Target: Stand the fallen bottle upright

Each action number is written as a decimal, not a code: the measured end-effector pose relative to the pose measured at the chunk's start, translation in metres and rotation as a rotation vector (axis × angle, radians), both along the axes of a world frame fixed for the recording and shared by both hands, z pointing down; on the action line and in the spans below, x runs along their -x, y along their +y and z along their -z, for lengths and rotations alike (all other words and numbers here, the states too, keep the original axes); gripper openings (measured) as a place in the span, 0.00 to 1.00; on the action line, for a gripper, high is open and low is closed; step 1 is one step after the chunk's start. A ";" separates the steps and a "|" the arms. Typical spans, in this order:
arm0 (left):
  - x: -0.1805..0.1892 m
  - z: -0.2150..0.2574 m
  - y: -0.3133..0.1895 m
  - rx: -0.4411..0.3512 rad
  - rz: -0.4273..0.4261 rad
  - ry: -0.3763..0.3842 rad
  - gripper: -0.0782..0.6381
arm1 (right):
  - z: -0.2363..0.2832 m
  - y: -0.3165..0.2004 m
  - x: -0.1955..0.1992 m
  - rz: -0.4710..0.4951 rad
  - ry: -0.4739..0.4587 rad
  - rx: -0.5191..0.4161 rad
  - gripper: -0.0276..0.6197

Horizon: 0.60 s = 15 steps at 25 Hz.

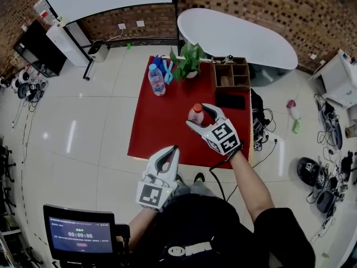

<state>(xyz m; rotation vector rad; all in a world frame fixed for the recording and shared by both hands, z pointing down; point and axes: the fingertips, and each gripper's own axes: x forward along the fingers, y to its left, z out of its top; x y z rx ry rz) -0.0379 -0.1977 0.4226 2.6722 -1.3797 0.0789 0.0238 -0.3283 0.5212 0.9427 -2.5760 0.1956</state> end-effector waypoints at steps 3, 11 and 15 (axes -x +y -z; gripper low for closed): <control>0.001 0.004 -0.002 -0.003 0.007 -0.002 0.11 | 0.017 0.016 -0.014 -0.025 -0.036 -0.012 0.54; -0.005 0.008 0.001 0.005 -0.014 0.021 0.11 | 0.058 0.091 -0.060 -0.245 -0.253 0.017 0.05; -0.011 0.002 0.001 -0.004 -0.060 0.050 0.11 | 0.044 0.114 -0.057 -0.263 -0.282 0.061 0.05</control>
